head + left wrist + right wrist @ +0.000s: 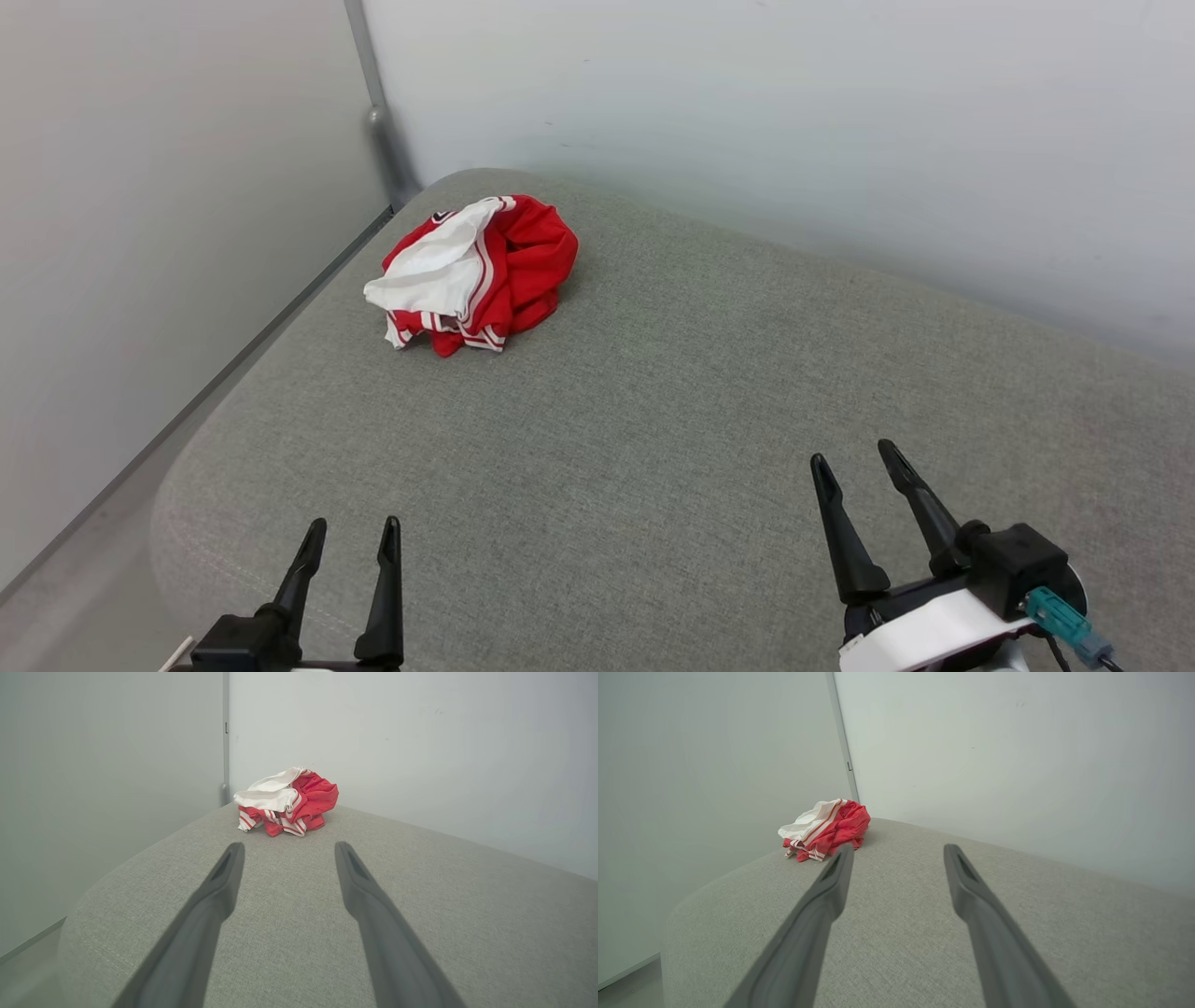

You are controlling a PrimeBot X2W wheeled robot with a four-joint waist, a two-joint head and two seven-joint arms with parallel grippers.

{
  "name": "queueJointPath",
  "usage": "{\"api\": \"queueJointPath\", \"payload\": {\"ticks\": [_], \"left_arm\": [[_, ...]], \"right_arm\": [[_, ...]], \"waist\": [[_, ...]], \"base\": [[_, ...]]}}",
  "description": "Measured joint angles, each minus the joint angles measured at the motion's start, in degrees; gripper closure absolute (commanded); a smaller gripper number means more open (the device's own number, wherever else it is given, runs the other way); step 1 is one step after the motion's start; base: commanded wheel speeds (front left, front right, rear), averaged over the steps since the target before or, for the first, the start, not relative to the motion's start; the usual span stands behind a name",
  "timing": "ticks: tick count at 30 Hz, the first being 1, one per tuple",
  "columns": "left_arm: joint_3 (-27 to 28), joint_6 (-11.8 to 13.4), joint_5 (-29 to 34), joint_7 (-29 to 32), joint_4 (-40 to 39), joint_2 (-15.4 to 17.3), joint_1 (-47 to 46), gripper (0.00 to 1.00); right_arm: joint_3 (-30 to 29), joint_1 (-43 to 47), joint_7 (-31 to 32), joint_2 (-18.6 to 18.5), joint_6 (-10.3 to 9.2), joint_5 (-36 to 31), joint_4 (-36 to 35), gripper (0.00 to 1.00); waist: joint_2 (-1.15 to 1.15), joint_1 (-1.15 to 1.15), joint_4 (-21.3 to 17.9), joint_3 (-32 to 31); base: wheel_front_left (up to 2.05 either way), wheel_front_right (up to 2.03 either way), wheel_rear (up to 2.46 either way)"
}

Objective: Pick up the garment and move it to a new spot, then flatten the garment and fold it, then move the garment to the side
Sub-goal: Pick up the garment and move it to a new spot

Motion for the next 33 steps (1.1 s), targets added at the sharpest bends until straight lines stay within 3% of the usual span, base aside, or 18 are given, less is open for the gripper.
{"api": "queueJointPath", "payload": {"ticks": [13,24,28,31,33], "left_arm": [[-0.1,-0.3,-0.4,0.0,-0.2,0.0,0.0,0.0],[0.6,-0.3,-2.0,0.0,0.4,0.9,-7.9,0.0],[-0.1,-0.4,-6.1,0.0,5.5,6.7,-16.2,0.0],[-2.0,-0.4,-10.6,0.4,11.0,13.5,-23.8,0.0],[-3.7,-0.4,-14.7,3.8,14.4,18.4,-29.0,0.0]], "right_arm": [[0.1,0.0,0.0,0.0,0.0,0.1,0.0,0.0],[1.0,-4.1,0.0,0.1,0.0,-6.1,-1.8,0.0],[0.7,-6.3,0.0,0.1,0.0,-8.5,-3.6,0.0],[0.5,-7.4,0.0,0.1,0.0,-10.2,-5.1,0.0],[0.4,-8.2,0.0,0.0,0.0,-11.0,-5.9,0.0]], "waist": [[0.0,0.0,0.3,1.2],[0.0,0.0,-2.6,9.1],[0.0,0.0,-4.2,13.5],[0.0,0.0,-5.6,17.1],[0.0,0.01,-6.6,19.5]], "base": [[0.0,0.0,0.0],[0.0,0.0,0.0],[0.0,0.0,0.0],[0.0,0.0,0.0],[0.0,0.0,0.0]]}}
